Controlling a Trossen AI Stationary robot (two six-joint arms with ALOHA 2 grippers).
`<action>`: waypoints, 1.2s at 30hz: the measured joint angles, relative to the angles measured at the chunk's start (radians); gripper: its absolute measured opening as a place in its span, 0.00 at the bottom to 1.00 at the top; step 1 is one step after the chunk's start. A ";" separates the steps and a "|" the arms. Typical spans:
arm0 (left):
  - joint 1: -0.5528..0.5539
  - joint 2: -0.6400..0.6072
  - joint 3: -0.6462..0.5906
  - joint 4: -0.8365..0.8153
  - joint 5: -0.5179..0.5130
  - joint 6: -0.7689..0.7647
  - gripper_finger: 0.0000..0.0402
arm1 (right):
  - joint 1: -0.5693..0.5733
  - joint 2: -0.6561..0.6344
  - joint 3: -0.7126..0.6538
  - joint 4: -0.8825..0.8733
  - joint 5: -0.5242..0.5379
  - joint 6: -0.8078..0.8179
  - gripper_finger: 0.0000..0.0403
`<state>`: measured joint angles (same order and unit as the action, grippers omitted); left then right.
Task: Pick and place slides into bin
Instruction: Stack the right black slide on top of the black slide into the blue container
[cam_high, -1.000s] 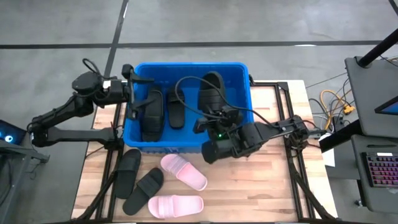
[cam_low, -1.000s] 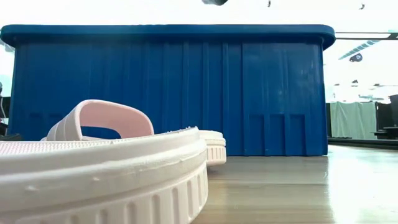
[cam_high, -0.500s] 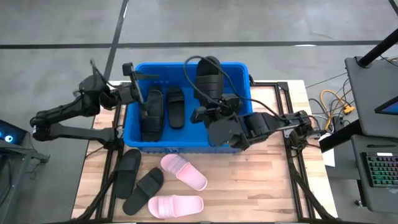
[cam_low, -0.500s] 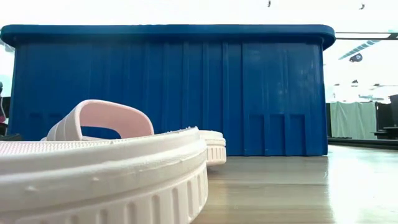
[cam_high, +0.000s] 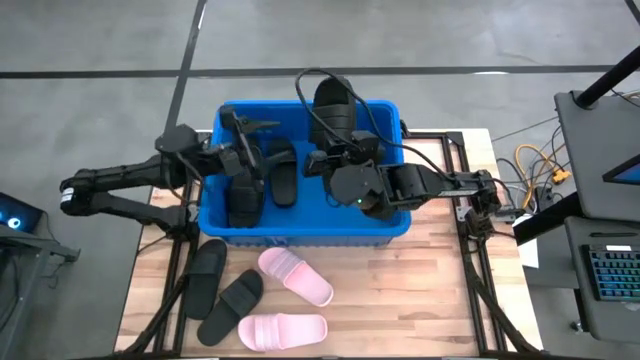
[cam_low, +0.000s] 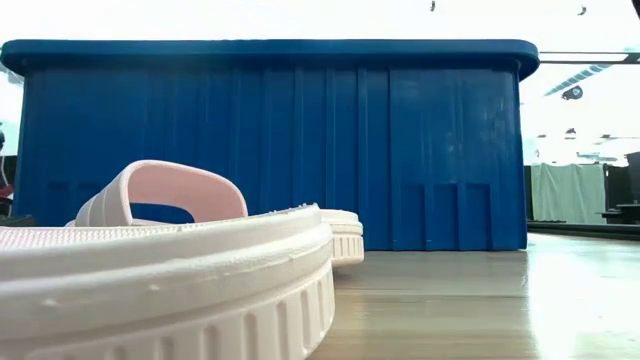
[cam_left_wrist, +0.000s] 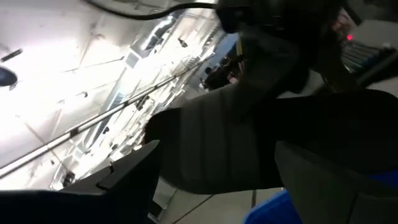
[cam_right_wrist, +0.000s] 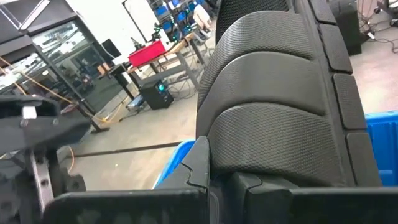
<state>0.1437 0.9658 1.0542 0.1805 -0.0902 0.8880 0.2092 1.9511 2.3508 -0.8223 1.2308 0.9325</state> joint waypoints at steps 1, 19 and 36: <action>-0.008 0.007 0.000 0.001 -0.001 0.018 0.74 | -0.003 0.000 0.000 0.000 0.000 0.000 0.02; -0.048 0.162 -0.001 0.270 -0.230 0.195 0.74 | -0.038 -0.001 0.000 0.126 -0.053 -0.122 0.02; -0.091 0.314 -0.001 0.528 -0.488 0.456 0.74 | -0.041 -0.002 0.000 0.135 -0.086 -0.122 0.02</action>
<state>0.0528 1.2797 1.0534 0.7084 -0.5785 1.3442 0.1680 1.9495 2.3508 -0.6872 1.1450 0.8104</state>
